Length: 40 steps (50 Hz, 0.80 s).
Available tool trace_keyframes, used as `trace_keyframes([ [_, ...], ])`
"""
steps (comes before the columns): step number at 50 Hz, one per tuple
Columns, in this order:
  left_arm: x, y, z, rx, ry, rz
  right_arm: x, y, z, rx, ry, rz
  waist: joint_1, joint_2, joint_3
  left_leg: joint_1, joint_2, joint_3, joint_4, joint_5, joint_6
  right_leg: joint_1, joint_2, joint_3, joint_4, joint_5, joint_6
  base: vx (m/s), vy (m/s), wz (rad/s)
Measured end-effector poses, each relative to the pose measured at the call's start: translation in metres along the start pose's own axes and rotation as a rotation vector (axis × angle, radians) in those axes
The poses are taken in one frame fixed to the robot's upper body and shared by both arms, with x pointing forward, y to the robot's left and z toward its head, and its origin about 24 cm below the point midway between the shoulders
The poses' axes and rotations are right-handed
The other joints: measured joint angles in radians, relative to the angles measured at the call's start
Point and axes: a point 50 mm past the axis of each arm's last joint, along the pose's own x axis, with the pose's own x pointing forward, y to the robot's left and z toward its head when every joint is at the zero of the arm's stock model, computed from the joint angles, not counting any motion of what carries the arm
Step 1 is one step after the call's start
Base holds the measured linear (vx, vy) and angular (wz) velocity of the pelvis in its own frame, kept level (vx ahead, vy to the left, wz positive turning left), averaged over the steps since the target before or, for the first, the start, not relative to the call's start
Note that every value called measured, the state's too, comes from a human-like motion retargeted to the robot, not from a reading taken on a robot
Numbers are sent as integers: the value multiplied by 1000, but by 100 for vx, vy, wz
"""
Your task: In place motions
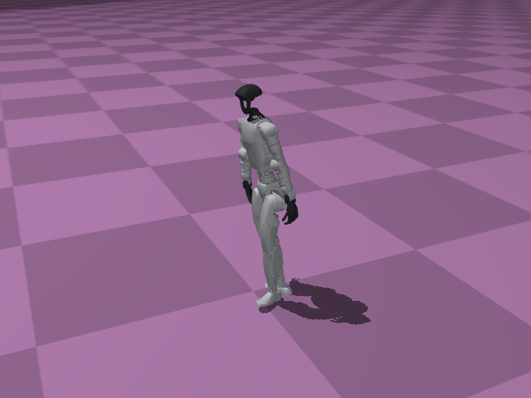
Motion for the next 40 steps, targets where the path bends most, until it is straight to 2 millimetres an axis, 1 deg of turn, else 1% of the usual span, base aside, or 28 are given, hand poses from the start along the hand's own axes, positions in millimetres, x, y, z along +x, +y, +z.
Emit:
trace_keyframes([
  [2, -1, 2, 16, 20, -35, 23, 0, 1, 9, -15, -36, -5, -41, 7, -24, 53, 59, 314, -14, -20, -60, 29, 5, -170, -29, 10, 31, -13, -14, 421],
  [3, -1, 3, 23, 38, -49, 32, 0, 3, 14, -17, -58, -5, -62, 16, -40, 80, 79, 456, -22, -10, -90, 43, 16, -252, -45, 17, 46, -6, -14, 420],
  [5, -1, 1, 38, 84, -77, 44, 0, 7, 24, -13, -104, 0, -119, 46, -74, 101, 99, 588, -45, 50, -99, 71, 57, -414, -84, 36, 71, -2, -14, 405],
  [6, -1, -3, 45, 104, -94, 39, -1, 8, 28, -8, -125, 5, -139, 66, -85, 96, 112, 563, -58, 113, -100, 76, 79, -449, -92, 41, 80, -1, -10, 337],
  [7, -1, -8, 52, 122, -111, 33, -1, 8, 32, -3, -144, 9, -151, 87, -95, 91, 126, 527, -71, 182, -117, 80, 100, -480, -97, 45, 88, -2, -3, 244],
  [8, 0, -14, 58, 136, -132, 21, -2, 7, 36, 2, -161, 13, -147, 110, -101, 83, 145, 469, -81, 264, -165, 83, 122, -503, -96, 44, 94, -3, 4, 162],
  [9, 1, -22, 62, 144, -151, 6, -3, 7, 38, 2, -170, 15, -136, 112, -110, 75, 135, 460, -91, 277, -165, 83, 117, -516, -92, 48, 97, -1, 11, 87],
  [10, 2, -31, 65, 149, -168, -12, -3, 6, 39, -1, -175, 16, -120, 105, -121, 67, 111, 477, -100, 255, -139, 81, 98, -524, -87, 54, 100, -1, 15, 45],
  [12, 3, -48, 71, 154, -203, -39, -5, 1, 44, -8, -188, 17, -91, 120, -126, 57, 105, 462, -128, 250, -120, 70, 98, -522, -76, 54, 95, -4, 15, -9],
  [13, 3, -55, 73, 145, -216, -47, -6, -2, 48, -23, -194, 16, -72, 123, -117, 60, 100, 481, -135, 241, -111, 69, 96, -504, -72, 55, 92, -10, 9, -63],
  [15, 3, -65, 75, 135, -226, -62, -9, -5, 55, -53, -207, 20, -53, 121, -98, 53, 99, 438, -126, 226, -109, 74, 85, -484, -68, 64, 93, -11, 1, -53],
  [18, 4, -66, 71, 153, -208, -68, -10, -3, 63, -61, -245, 24, -53, 111, -88, 65, 85, 448, -116, 203, -100, 86, 73, -486, -74, 82, 99, -4, -9, -2],
  [20, 5, -63, 67, 160, -197, -54, -11, 0, 67, -65, -288, 31, -41, 101, -80, 73, 75, 441, -115, 187, -96, 95, 65, -470, -79, 93, 101, -1, -13, -22],
  [22, 5, -59, 63, 157, -181, -42, -10, 3, 67, -85, -310, 44, -40, 96, -78, 77, 71, 440, -110, 171, -93, 103, 59, -465, -79, 109, 104, -1, -14, 0],
  [25, 6, -54, 52, 132, -141, -32, -6, 7, 53, -82, -273, 37, -40, 92, -88, 77, 69, 421, -98, 147, -89, 117, 51, -458, -72, 148, 111, 4, -15, 26],
  [27, 6, -52, 46, 112, -121, -29, -3, 10, 38, -49, -227, 31, -32, 100, -88, 78, 81, 401, -89, 133, -86, 136, 47, -440, -49, 194, 106, 4, -16, 42],
  [28, 7, -51, 44, 106, -112, -28, -1, 12, 30, -27, -198, 34, -31, 110, -89, 78, 92, 385, -85, 127, -85, 145, 43, -420, -29, 223, 97, 5, -16, 69],
  [30, 7, -49, 40, 104, -93, -28, 2, 16, 12, 35, -137, 39, -43, 146, -101, 67, 129, 337, -68, 112, -79, 149, 31, -345, 32, 291, 53, 8, -17, 105],
  [32, 6, -47, 38, 114, -79, -26, 4, 21, 3, 176, -154, 54, -65, 194, -118, 31, 183, 268, -32, 98, -71, 98, -3, -175, 158, 327, -31, 7, -19, 139],
  [33, 6, -45, 39, 126, -77, -24, 4, 23, 4, 290, -197, 67, -81, 214, -121, 12, 206, 229, -13, 92, -65, 44, -32, -49, 257, 324, -63, 0, -24, 188],
  [34, 6, -43, 41, 143, -80, -20, 4, 24, 5, 416, -225, 80, -109, 222, -118, -5, 208, 182, -3, 91, -58, -39, -58, 114, 370, 300, -46, -6, -27, 235],
  [35, 5, -40, 44, 162, -87, -15, 4, 25, 7, 547, -247, 95, -142, 225, -113, -20, 200, 132, 3, 92, -49, -135, -82, 295, 490, 266, -4, -12, -30, 255],
  [37, 3, -34, 53, 201, -106, 1, 4, 26, 7, 717, -256, 113, -185, 229, -95, -45, 201, 53, 16, 101, -36, -245, 13, 560, 561, 216, 46, -17, -30, 229],
  [38, 3, -32, 57, 221, -114, 9, 4, 26, 6, 760, -263, 121, -196, 231, -86, -51, 205, 25, 20, 104, -33, -280, 79, 645, 568, 202, 44, -17, -29, 205],
  [40, 1, -28, 67, 255, -129, 21, 4, 26, 3, 779, -267, 135, -233, 247, -69, -70, 219, -49, 29, 115, -27, -341, 173, 748, 576, 179, 42, -16, -28, 222],
])
